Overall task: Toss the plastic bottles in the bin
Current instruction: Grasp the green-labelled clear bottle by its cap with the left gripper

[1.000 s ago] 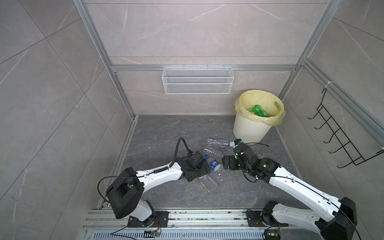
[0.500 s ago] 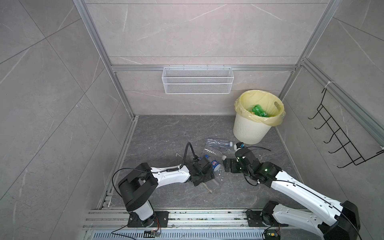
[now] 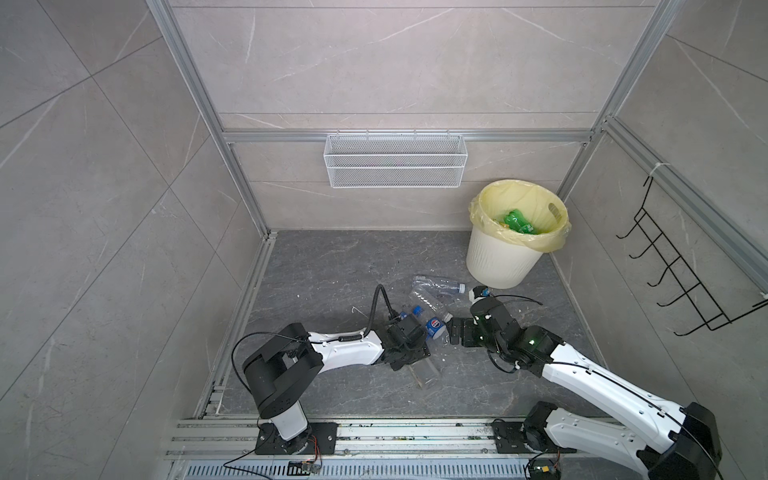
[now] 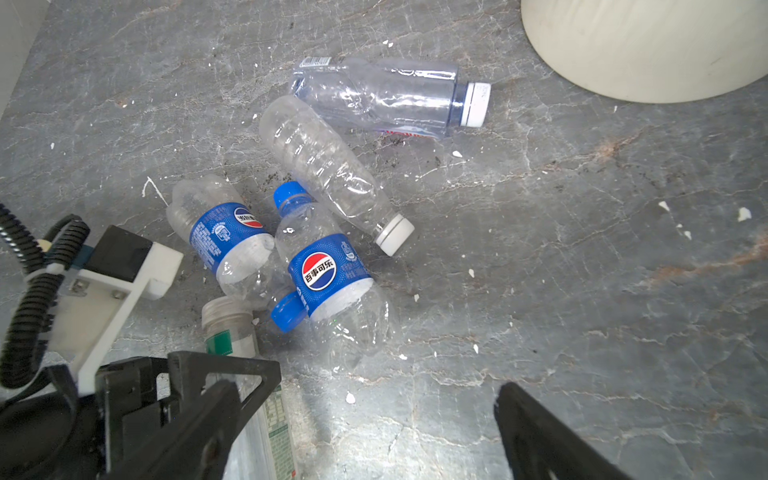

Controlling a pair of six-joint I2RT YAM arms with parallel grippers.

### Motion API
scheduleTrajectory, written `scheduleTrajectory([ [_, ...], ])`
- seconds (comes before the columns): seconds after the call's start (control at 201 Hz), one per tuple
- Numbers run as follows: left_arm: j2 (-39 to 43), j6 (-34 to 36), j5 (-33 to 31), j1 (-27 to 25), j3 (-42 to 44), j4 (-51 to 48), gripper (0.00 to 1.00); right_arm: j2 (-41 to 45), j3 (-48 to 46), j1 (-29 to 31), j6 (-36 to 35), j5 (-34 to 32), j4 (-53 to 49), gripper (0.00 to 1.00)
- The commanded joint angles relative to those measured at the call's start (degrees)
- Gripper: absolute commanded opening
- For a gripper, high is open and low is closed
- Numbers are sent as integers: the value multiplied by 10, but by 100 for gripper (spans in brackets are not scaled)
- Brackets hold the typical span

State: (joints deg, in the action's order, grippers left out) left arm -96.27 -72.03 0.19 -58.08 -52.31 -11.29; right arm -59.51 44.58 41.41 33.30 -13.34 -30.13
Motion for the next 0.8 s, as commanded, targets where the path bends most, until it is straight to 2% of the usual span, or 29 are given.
scheduleTrajectory([
  [0.0, -18, -1, -10, 6, -15, 9, 72, 7, -11, 4, 8, -12, 6, 100],
  [0.503, -38, -16, -31, 28, -27, 38, 69, 14, -22, 4, 13, -15, 2, 100],
  [0.792, 9, -3, -47, 53, -2, 13, 66, 15, -17, 4, 16, -11, -3, 100],
])
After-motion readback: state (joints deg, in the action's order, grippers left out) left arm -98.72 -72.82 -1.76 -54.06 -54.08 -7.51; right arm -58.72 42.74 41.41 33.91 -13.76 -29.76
